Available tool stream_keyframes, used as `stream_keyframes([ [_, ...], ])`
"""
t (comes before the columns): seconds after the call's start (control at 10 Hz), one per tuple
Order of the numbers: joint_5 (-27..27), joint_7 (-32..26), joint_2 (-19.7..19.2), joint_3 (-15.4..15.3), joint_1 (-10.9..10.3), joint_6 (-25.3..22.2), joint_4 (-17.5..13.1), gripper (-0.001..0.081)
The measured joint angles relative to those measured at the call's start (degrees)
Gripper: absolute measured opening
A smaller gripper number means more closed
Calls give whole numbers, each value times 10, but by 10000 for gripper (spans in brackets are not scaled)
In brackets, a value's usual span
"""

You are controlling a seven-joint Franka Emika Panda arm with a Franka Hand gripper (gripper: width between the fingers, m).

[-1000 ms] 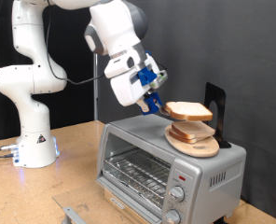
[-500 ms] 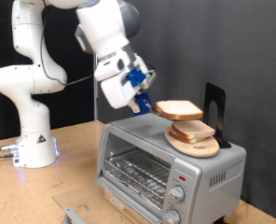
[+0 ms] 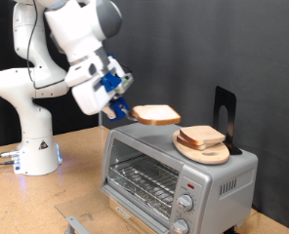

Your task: Make a piece of toast with the oven

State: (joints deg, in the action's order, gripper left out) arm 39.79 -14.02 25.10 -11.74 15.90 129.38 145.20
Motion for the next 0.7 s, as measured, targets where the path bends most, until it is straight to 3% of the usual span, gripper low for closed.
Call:
stream_keyframes([
  [0.3,1,-17,45,42,9,-24,32,385],
  [0.5,0,-23,42,41,9,-24,33,385],
  [0.7,-4,-54,41,60,14,-25,46,385],
])
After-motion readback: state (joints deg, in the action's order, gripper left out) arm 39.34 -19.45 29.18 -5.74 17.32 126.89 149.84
